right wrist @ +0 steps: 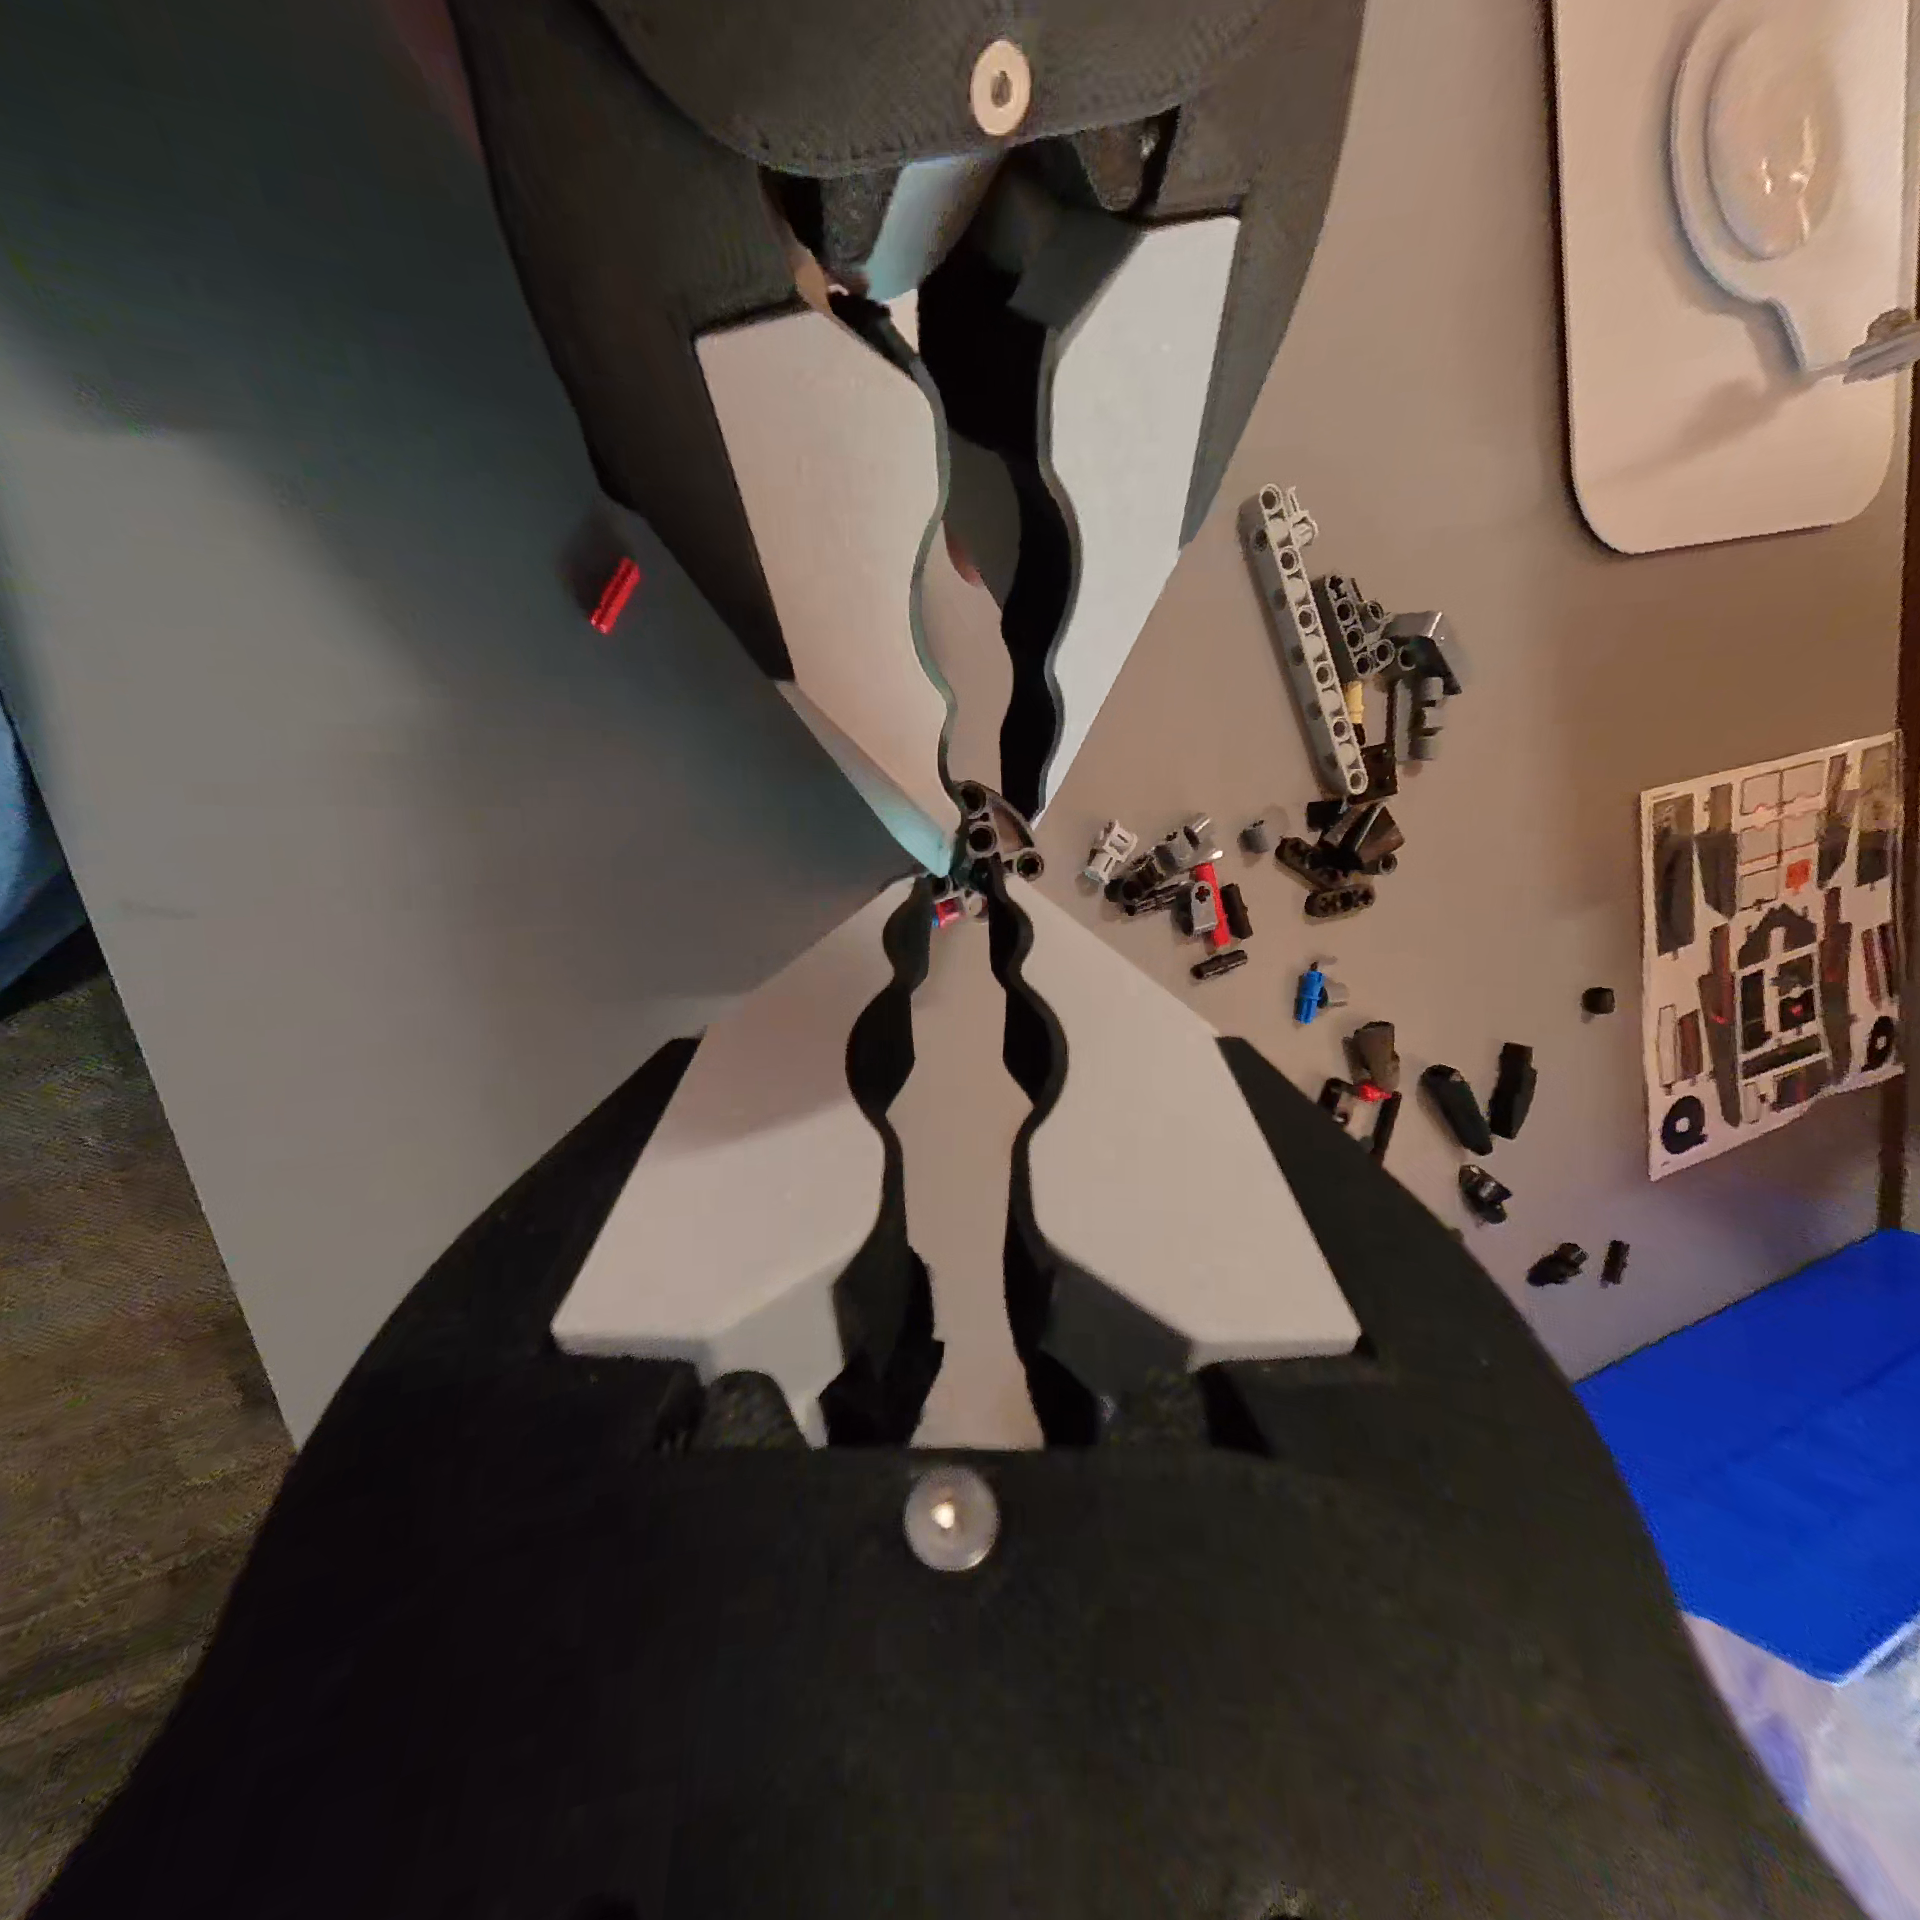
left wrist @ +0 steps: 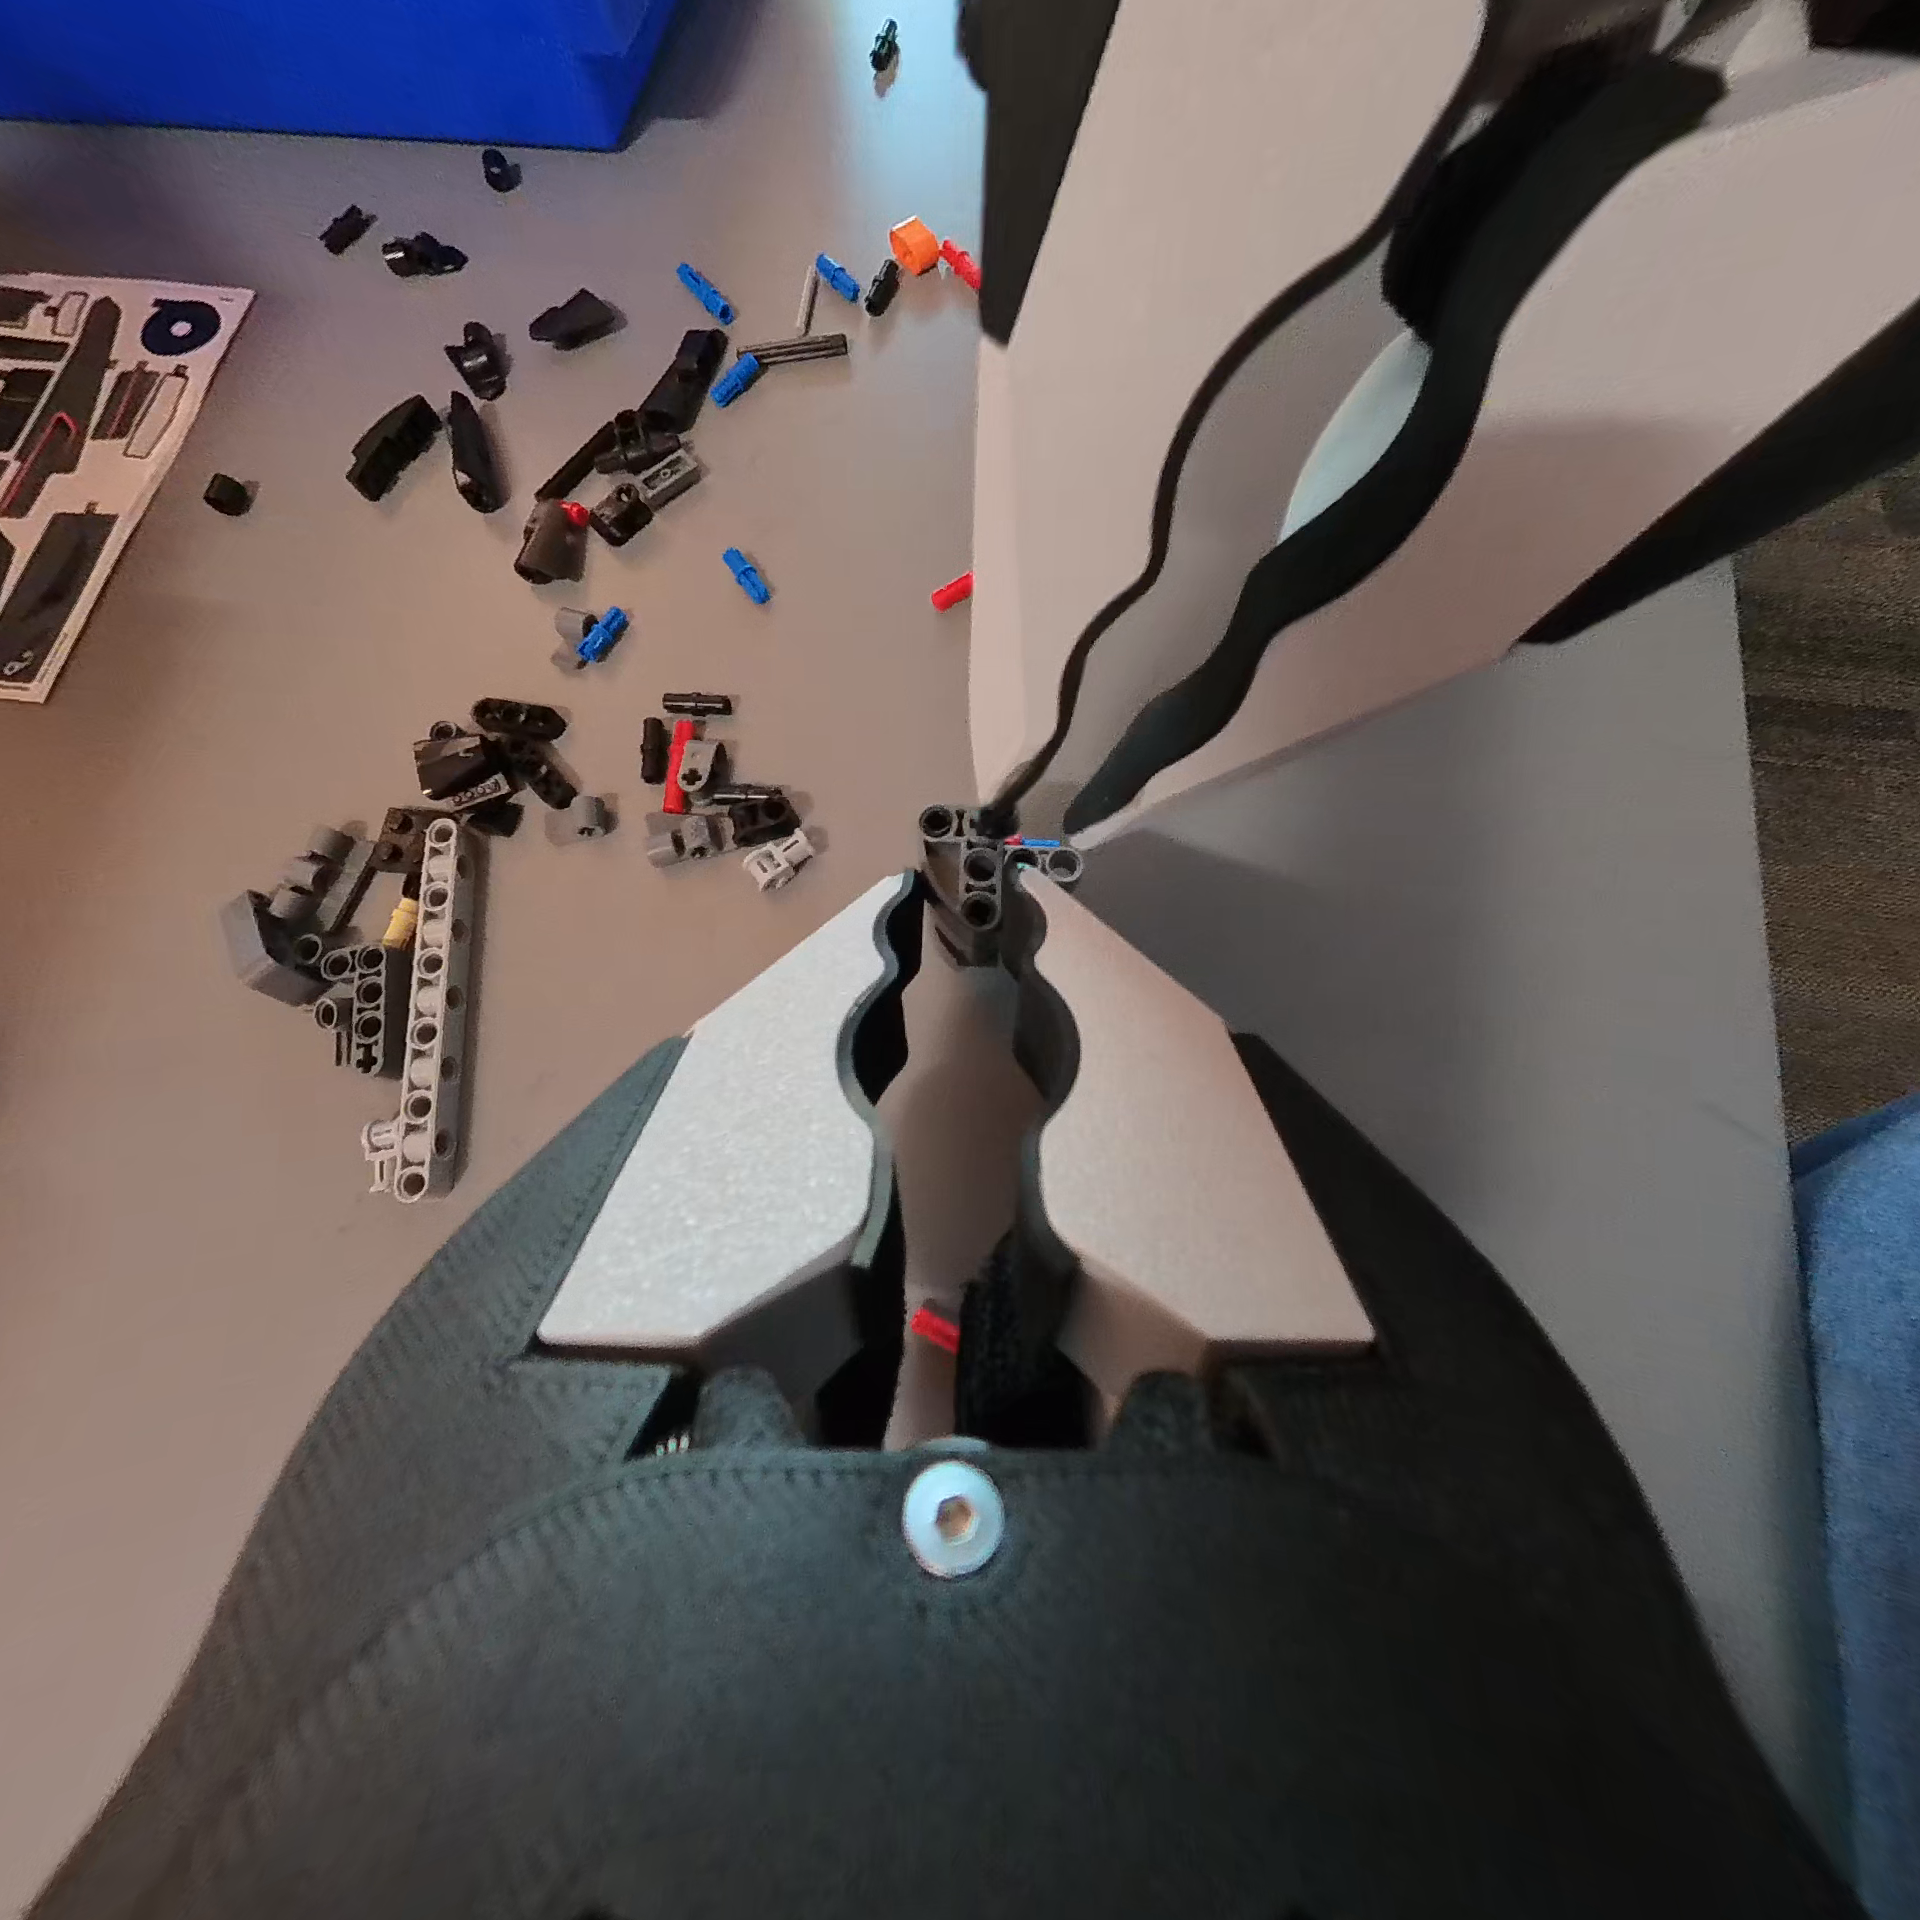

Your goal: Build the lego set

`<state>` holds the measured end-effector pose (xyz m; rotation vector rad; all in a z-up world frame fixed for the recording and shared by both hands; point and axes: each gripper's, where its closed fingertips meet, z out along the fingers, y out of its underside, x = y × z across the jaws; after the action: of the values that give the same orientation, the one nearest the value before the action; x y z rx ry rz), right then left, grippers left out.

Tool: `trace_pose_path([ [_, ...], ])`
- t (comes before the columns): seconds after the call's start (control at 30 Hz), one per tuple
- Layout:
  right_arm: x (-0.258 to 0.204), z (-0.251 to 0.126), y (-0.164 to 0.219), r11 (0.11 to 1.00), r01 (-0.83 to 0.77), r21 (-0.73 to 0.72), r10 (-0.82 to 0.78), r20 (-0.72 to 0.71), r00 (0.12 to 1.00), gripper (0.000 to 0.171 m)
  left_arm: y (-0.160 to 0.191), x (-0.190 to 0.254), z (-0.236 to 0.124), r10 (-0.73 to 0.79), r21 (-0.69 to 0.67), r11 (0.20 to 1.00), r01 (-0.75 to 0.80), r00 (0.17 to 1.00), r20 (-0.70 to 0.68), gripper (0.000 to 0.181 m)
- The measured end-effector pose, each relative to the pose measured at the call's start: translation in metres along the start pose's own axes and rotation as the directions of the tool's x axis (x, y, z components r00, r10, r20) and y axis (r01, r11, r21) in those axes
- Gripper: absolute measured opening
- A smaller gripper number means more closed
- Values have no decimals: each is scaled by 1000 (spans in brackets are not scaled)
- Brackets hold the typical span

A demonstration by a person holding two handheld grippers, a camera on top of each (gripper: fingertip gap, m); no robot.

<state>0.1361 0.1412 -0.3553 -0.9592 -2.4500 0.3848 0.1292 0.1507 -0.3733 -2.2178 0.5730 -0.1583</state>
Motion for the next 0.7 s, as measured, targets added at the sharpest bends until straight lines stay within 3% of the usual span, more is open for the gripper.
trace_pose_path([
  [0.7,-1,3,-1,998,-44,39,45,-14,999,8,-2,2,2,-5,19,1000,6,1000,-18,13],
])
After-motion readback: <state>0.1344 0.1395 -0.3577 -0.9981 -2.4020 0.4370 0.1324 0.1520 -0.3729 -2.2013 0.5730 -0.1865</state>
